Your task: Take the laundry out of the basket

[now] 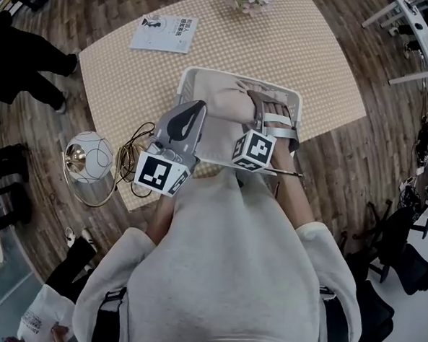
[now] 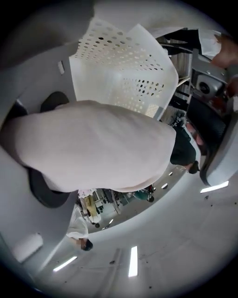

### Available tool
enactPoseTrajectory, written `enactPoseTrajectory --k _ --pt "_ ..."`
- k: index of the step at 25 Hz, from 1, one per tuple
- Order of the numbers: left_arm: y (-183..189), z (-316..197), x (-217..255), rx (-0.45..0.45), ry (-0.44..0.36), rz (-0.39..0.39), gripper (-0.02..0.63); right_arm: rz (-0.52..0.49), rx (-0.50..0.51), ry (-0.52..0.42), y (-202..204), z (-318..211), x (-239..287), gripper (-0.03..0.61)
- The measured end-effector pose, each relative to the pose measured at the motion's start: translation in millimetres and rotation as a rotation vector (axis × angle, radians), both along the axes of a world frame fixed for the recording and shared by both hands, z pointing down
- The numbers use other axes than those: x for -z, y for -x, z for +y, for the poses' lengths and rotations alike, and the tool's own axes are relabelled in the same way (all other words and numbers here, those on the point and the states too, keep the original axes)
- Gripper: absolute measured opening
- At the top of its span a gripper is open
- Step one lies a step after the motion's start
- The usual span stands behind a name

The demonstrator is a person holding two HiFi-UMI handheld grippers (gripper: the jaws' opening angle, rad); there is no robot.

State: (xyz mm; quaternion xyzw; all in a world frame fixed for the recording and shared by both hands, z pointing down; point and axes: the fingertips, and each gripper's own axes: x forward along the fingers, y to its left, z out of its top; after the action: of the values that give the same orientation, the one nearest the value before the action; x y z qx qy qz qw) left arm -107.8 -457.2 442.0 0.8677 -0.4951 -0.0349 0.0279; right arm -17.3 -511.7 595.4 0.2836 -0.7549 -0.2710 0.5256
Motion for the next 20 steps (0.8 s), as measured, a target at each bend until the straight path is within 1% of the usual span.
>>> enactPoseTrajectory --k 3,5,6,7,8,10,12,13,14,15,16,20 --pt "-3.8 1.9 4.5 -0.001 -0.013 -0.003 0.008 -0.108 -0.049 0.014 -4.3 -0.6 8.8 0.232" --pt "-6.5 4.1 7.1 -0.002 -0.019 -0.006 0.009 -0.241 -0.112 0.069 -9.5 1.7 10.7 0.232" --pt "-7.5 5.8 8.2 -0.001 -0.02 -0.008 0.008 -0.333 -0.156 0.113 -12.5 3.5 12.1 0.232" --pt "-8.2 7.4 8.9 0.002 -0.021 -0.011 0.008 -0.447 -0.206 0.169 -15.7 4.7 14.2 0.232" --pt "-8.4 7.6 9.3 0.007 -0.024 -0.015 0.009 -0.584 -0.258 0.233 -18.7 4.0 17.7 0.232" --pt "-8.9 3.0 7.3 0.021 -0.029 -0.028 0.009 -0.925 -0.335 0.38 -24.8 -2.4 30.1 0.232" --pt "-13.6 2.1 1.5 0.035 -0.014 -0.041 0.009 -1.266 -0.358 0.498 -37.0 -2.4 47.0 0.232" --pt "-17.1 3.4 -0.4 0.041 -0.004 -0.048 0.008 -1.388 -0.351 0.523 -44.7 0.8 56.6 0.232" --pt "-20.3 4.7 -1.1 0.046 0.004 -0.057 0.008 -1.467 -0.336 0.52 -51.7 4.7 67.0 0.23" --pt "-22.9 6.0 -1.1 0.05 0.012 -0.065 0.009 -1.507 -0.318 0.498 -57.1 9.2 77.3 0.23" --pt "-24.9 7.9 -1.5 0.054 0.02 -0.073 0.009 -1.52 -0.303 0.471 -60.9 14.2 86.7 0.23" --pt "-37.1 16.9 -2.0 0.054 0.03 -0.097 0.009 -1.489 -0.241 0.391 -70.4 27.3 113.7 0.23"
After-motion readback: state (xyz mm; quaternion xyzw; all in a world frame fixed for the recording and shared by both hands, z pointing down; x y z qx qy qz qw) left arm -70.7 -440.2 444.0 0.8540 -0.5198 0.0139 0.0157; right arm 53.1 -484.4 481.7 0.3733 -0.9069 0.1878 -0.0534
